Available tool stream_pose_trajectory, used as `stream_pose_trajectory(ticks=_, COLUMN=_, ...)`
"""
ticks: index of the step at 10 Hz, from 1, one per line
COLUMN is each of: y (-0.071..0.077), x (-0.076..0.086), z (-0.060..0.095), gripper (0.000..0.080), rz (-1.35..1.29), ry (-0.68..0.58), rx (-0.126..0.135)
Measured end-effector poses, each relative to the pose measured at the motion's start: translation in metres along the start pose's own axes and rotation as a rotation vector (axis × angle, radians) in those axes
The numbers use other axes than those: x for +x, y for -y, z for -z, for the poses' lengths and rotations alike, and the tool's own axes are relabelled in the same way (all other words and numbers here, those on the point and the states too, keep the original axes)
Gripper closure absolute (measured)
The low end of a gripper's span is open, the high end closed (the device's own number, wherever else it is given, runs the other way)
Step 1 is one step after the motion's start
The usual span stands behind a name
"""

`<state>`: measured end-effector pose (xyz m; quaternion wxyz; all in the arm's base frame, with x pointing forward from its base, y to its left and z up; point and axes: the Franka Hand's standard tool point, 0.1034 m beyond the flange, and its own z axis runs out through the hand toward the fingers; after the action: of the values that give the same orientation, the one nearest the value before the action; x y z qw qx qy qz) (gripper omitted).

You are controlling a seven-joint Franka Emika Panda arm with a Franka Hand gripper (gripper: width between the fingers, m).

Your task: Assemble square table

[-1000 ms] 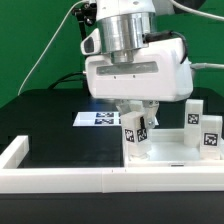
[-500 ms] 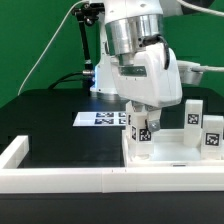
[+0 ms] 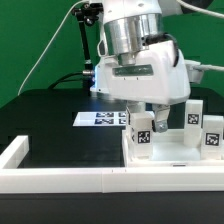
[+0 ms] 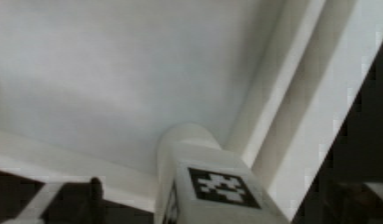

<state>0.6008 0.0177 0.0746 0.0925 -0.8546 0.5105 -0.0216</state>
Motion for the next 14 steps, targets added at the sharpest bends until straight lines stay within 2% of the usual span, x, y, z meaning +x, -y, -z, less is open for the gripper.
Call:
stream_pose_trajectory(ticks=5, y=-0.002, x=0.002, z=-0.001, gripper=0.015, rz=0.502, ry=-0.004, rx=-0.012)
stream_pose_trajectory(ticks=9, y=0.005, x=-0.002, z=0.001, gripper=0.015, rz=0.896, ry=-0.039, rx=-0.079)
stream_pose_trajectory(ticks=14, y=-0.003, x=0.014, z=0.003, gripper=0.015, rz=1.237, ry=-0.034, rx=-0.087)
